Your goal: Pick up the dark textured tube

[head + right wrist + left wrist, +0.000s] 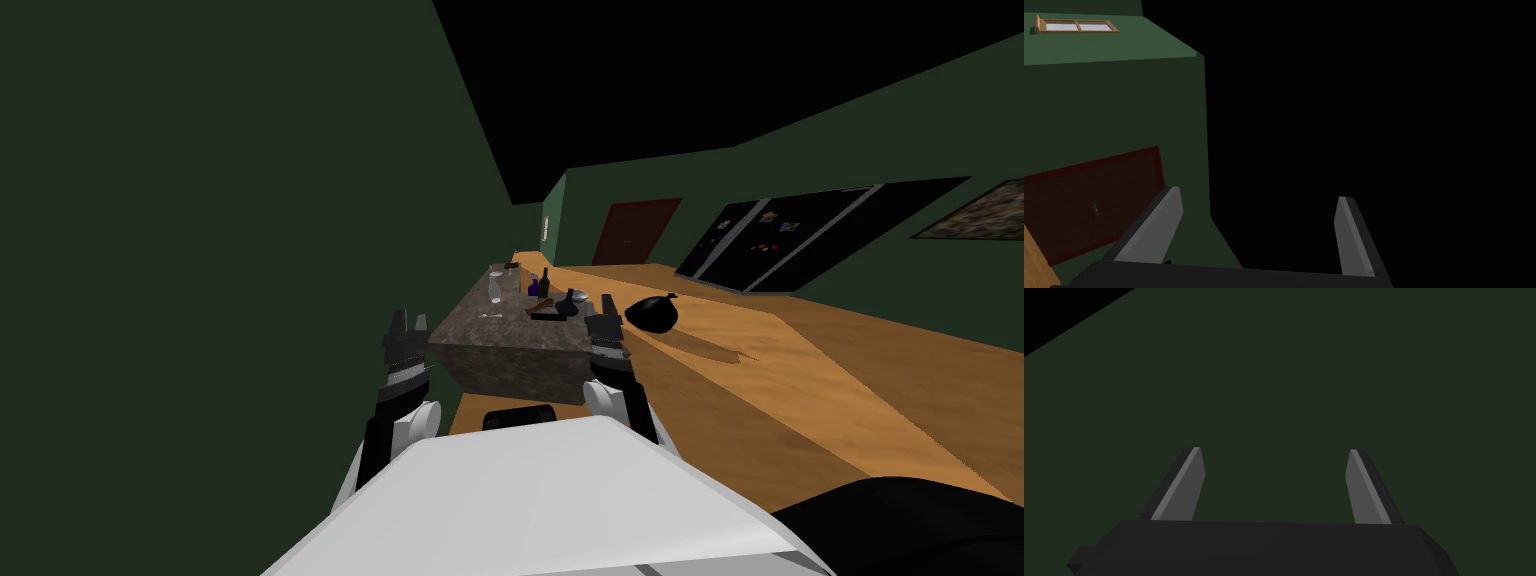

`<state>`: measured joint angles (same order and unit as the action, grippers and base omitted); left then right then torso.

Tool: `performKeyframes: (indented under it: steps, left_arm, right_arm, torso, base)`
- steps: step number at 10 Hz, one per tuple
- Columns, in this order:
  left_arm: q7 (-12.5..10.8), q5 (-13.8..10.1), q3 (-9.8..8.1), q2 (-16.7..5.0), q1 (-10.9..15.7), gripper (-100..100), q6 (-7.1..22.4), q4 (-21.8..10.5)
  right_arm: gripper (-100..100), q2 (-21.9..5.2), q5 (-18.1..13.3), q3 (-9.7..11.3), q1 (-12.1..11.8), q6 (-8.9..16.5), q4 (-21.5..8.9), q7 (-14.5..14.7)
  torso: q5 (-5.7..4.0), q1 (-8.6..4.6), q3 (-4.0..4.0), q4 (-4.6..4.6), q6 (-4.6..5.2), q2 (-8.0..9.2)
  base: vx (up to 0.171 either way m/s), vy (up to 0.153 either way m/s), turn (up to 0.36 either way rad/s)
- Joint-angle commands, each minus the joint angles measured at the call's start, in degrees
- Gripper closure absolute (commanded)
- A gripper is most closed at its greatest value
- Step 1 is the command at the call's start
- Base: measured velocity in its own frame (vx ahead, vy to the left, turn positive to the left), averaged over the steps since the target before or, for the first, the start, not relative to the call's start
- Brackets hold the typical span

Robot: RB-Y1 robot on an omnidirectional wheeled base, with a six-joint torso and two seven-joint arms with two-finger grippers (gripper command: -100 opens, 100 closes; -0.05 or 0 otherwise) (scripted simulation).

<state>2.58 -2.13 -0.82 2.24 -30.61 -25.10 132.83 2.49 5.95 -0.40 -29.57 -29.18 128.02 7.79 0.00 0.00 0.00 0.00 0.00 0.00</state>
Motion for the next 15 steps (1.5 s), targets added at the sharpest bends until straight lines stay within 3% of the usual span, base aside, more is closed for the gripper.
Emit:
performKeyframes:
  steps: [1,6,8,11,12,13,15]
  left_arm:
    - [0.0,0.0,0.0,0.0,0.0,0,0.0,0.0]
    - [0.0,0.0,0.0,0.0,0.0,0,0.0,0.0]
    - [0.0,0.0,0.0,0.0,0.0,0,0.0,0.0]
    - [0.0,0.0,0.0,0.0,0.0,0,0.0,0.0]
    - [0.0,0.0,0.0,0.0,0.0,0,0.0,0.0]
    - [0.0,0.0,0.0,0.0,0.0,0,0.0,0.0]
    - [0.0,0.0,0.0,0.0,0.0,0,0.0,0.0]
  right_arm:
    - [-100,-2.7,-0.4,0.5,-0.1,0.3,-1.0,-0.1]
    - [-100,-9.6,-2.1,2.3,-0.7,1.3,-4.8,-0.5]
    - [-100,-13.5,-3.9,4.1,-1.0,2.1,-8.5,-0.9]
    - [-100,-17.4,-5.0,5.1,-1.1,2.5,-11.0,-1.1]
    - [-100,-19.4,-6.1,6.2,-1.2,2.9,-13.5,-1.2]
    - [-100,-20.2,-6.1,6.2,-1.2,2.9,-13.5,-1.2]
    - [-100,-24.7,-8.8,8.5,-1.1,3.6,-17.7,-1.5]
  torso:
    - [0.0,0.0,0.0,0.0,0.0,0.0]
    - [0.0,0.03,0.17,0.06,0.01,0.31]
    - [0.01,0.05,0.16,0.06,0.0,0.28]
    - [0.01,0.04,0.19,0.07,0.01,0.33]
    - [0.01,0.04,0.17,0.07,0.0,0.29]
    - [0.01,0.08,0.17,0.06,0.0,0.28]
    - [0.02,0.07,0.19,0.07,0.0,0.32]
  base:
    - [-0.024,0.009,-0.02]
    - [-0.062,0.012,-0.022]
    - [-0.08,0.023,-0.021]
    - [-0.076,0.016,-0.012]
    - [-0.072,0.027,-0.003]
    - [-0.064,0.023,-0.005]
    - [-0.1,0.025,0.005]
